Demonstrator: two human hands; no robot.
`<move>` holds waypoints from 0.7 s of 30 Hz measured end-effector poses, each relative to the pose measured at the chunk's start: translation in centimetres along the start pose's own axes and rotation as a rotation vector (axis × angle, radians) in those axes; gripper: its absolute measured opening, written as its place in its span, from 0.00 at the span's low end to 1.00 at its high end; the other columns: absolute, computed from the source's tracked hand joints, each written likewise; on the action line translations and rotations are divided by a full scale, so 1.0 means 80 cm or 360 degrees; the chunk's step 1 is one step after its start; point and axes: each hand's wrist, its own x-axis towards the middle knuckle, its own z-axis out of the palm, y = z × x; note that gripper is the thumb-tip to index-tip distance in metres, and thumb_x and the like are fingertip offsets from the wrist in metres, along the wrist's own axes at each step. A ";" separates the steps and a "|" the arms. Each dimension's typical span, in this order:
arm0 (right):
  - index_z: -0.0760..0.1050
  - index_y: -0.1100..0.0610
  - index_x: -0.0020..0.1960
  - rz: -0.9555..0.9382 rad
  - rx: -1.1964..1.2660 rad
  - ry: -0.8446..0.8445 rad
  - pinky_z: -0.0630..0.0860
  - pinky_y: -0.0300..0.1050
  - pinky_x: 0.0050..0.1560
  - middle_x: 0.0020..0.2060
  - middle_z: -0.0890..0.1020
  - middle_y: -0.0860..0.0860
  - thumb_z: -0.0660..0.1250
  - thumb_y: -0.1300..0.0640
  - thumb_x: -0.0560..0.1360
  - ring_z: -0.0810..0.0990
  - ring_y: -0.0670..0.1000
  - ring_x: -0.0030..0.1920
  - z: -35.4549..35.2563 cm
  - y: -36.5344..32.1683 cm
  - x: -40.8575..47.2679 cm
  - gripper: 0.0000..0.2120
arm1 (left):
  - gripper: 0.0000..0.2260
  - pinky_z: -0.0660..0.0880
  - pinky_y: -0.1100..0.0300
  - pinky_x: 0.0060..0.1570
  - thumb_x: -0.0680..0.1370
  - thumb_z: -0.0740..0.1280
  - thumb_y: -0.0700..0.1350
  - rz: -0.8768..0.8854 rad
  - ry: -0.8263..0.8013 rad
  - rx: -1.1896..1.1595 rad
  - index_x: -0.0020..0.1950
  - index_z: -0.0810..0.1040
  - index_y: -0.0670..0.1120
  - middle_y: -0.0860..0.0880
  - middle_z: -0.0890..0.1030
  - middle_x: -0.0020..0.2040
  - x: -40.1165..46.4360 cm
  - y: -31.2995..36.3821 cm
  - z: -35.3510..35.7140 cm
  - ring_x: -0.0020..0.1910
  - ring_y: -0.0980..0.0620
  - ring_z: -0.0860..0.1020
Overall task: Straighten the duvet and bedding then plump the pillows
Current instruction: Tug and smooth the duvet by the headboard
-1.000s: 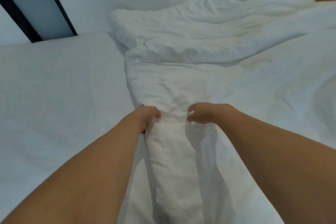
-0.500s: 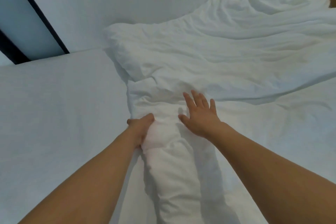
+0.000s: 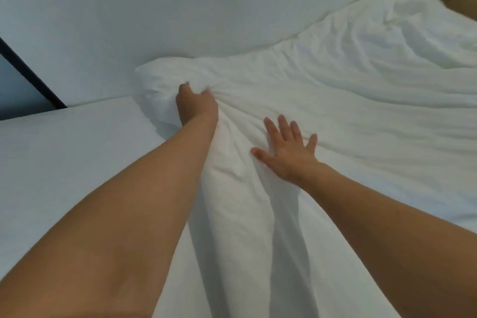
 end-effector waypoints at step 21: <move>0.43 0.52 0.79 -0.0285 -0.0229 0.0466 0.37 0.75 0.69 0.76 0.52 0.64 0.40 0.26 0.72 0.40 0.60 0.78 0.243 0.045 0.139 0.44 | 0.27 0.74 0.55 0.57 0.71 0.63 0.64 -0.0562 -0.0283 -0.1327 0.60 0.76 0.45 0.45 0.82 0.56 0.164 -0.189 0.030 0.56 0.46 0.80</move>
